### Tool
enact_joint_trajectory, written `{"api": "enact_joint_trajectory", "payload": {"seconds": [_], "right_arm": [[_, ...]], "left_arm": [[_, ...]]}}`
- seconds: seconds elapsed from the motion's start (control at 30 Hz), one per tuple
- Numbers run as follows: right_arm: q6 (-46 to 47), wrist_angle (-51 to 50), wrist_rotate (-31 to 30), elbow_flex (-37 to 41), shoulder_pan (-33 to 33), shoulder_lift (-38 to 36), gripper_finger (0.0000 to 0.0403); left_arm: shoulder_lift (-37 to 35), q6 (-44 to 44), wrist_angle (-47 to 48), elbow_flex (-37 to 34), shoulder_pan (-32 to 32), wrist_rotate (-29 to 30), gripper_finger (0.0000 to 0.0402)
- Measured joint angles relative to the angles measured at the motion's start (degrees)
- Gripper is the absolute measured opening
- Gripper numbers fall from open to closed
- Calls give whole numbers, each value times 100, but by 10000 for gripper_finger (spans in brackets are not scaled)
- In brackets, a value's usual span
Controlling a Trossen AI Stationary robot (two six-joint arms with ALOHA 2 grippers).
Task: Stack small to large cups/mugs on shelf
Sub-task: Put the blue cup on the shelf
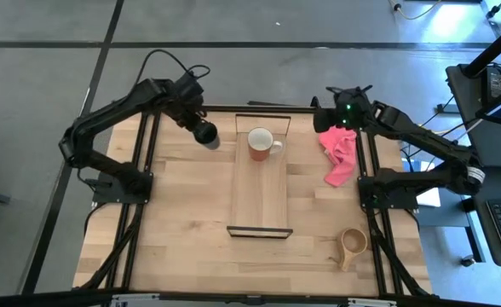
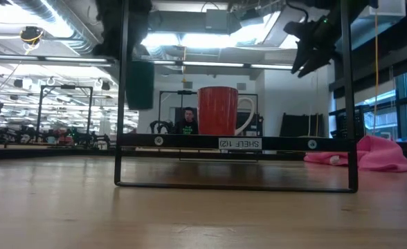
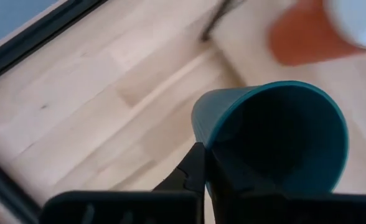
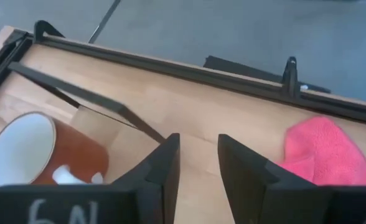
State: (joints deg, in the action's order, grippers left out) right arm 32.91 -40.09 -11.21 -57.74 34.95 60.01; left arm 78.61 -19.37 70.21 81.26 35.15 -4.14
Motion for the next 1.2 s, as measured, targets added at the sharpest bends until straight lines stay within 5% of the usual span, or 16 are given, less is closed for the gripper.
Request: {"api": "enact_joint_trajectory", "payload": {"seconds": [0.43,1.2], "right_arm": [[-291,-25,1090,0,1316,0,110],[-1101,-278,1147,0,1400,0,110]], "left_arm": [[411,-1354,-188,539,-1513,60,0],[1724,-3006,-2072,539,-2618,7,0]]}}
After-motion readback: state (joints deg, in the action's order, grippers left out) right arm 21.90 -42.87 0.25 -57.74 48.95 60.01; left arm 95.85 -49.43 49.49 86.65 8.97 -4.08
